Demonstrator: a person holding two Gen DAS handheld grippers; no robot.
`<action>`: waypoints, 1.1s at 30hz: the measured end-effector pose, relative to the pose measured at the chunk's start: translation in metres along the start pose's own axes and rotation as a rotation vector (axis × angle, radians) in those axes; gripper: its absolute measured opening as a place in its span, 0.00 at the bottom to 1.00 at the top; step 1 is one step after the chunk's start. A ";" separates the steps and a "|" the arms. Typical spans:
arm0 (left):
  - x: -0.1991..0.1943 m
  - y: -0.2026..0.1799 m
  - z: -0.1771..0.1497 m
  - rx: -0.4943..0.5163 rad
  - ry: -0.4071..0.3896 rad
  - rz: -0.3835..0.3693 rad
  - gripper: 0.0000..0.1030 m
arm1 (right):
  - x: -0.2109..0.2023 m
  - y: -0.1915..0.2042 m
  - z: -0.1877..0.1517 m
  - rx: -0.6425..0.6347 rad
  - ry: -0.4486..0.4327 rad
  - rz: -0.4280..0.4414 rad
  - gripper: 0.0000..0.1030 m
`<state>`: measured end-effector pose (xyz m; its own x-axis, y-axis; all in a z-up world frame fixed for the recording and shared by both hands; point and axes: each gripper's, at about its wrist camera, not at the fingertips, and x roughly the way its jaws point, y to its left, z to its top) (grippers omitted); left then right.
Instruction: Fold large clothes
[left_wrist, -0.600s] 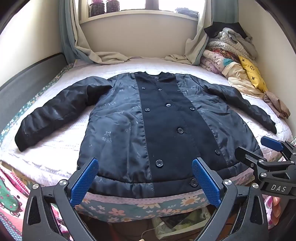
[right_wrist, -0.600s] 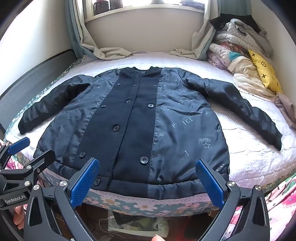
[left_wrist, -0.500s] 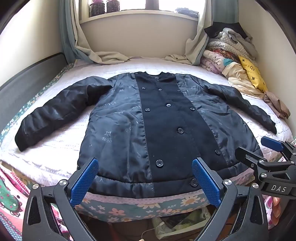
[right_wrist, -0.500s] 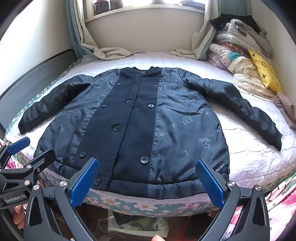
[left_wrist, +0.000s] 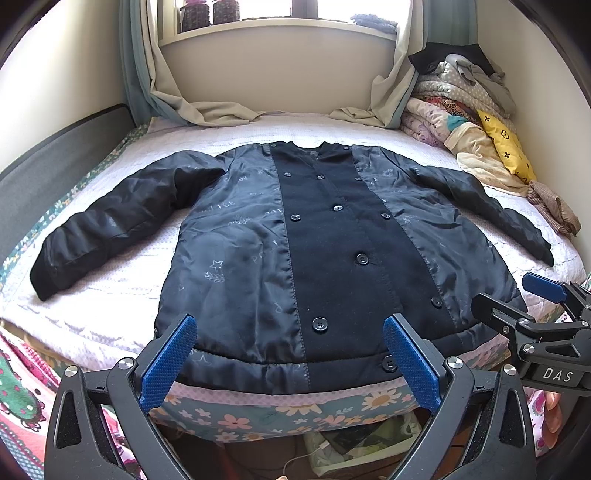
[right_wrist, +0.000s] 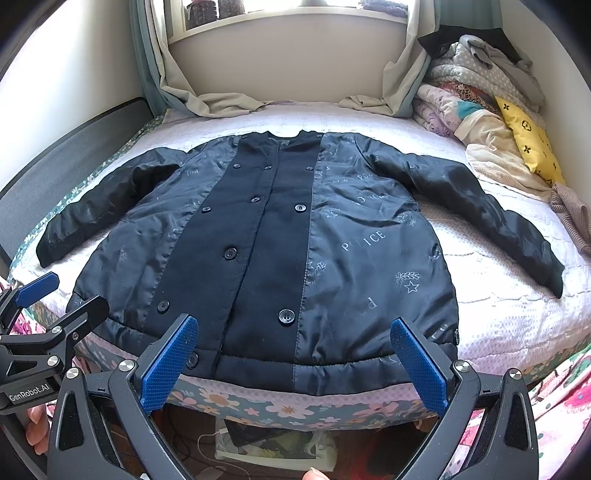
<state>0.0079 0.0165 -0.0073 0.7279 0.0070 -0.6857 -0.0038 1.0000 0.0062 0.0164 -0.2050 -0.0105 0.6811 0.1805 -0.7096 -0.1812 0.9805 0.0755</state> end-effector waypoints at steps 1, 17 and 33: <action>0.000 0.001 0.000 -0.001 0.001 0.001 0.99 | 0.000 0.000 0.000 0.000 0.000 0.000 1.00; 0.002 0.006 0.000 -0.017 0.009 -0.002 0.99 | 0.009 -0.005 0.001 0.005 0.021 0.006 1.00; 0.002 0.005 0.001 -0.027 0.013 -0.001 0.99 | 0.015 -0.003 -0.002 -0.005 0.016 -0.004 1.00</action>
<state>0.0099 0.0219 -0.0081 0.7187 0.0055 -0.6953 -0.0215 0.9997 -0.0143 0.0257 -0.2052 -0.0225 0.6700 0.1755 -0.7213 -0.1822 0.9808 0.0694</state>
